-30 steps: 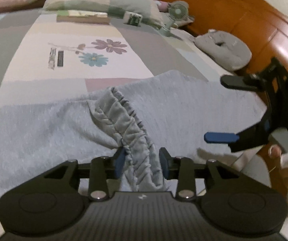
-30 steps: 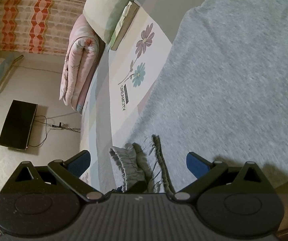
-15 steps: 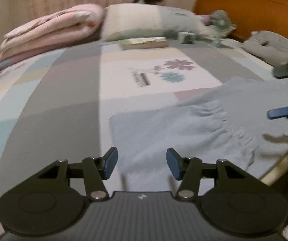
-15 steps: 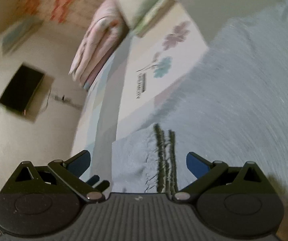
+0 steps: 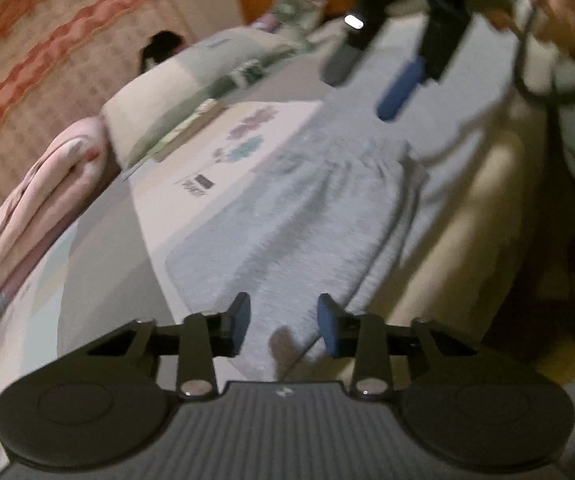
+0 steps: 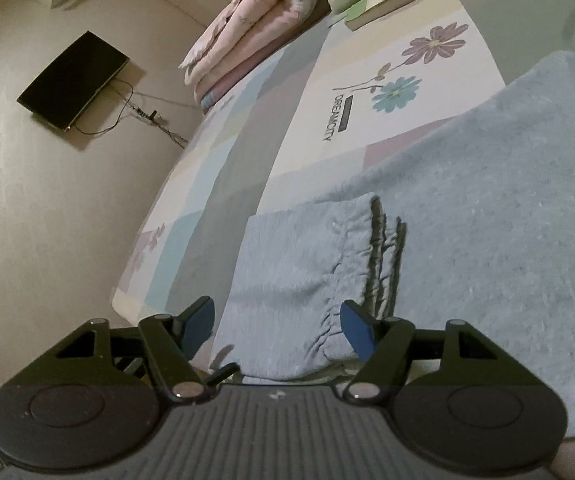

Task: Fold clothes

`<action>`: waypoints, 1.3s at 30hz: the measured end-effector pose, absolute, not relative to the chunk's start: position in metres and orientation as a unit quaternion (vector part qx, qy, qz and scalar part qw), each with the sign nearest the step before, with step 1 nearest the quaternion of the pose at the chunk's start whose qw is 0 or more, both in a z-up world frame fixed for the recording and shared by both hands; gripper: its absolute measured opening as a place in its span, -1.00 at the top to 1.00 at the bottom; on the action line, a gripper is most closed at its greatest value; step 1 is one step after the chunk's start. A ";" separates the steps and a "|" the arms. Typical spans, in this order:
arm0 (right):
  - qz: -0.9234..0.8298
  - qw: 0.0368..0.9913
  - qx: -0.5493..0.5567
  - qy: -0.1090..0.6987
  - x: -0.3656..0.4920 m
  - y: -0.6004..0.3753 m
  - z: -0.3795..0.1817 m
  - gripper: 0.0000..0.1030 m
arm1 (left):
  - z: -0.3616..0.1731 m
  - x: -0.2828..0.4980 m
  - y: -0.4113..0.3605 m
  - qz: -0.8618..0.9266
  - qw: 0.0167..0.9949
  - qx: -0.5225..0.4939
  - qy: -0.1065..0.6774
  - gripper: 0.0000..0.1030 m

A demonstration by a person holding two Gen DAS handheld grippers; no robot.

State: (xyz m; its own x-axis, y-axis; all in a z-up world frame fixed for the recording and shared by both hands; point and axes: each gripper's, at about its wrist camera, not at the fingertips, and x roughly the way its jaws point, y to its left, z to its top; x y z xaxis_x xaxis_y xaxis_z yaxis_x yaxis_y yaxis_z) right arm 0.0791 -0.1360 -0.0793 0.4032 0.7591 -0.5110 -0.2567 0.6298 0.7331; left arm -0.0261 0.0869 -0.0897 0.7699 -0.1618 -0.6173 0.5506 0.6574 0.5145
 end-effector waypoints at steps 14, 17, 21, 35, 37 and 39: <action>0.311 0.785 0.291 0.450 0.073 -0.144 -0.082 -0.47 | -0.107 -0.028 0.063 -0.261 0.798 0.477 0.260 0.24; 0.309 0.786 0.292 0.449 0.073 -0.145 -0.082 -0.48 | -0.105 -0.027 0.060 -0.262 0.799 0.474 0.262 0.35; 0.308 0.787 0.293 0.449 0.073 -0.146 -0.082 -0.48 | -0.102 -0.026 0.059 -0.249 0.807 0.469 0.258 0.98; 0.306 0.784 0.294 0.454 0.077 -0.146 -0.084 -0.49 | -0.087 -0.033 0.077 -0.253 0.833 0.414 0.266 0.97; 0.305 0.784 0.290 0.457 0.079 -0.144 -0.085 -0.49 | -0.085 -0.032 0.077 -0.261 0.839 0.395 0.269 0.91; 0.306 0.785 0.284 0.459 0.079 -0.141 -0.084 -0.49 | -0.083 -0.032 0.077 -0.272 0.843 0.376 0.272 0.82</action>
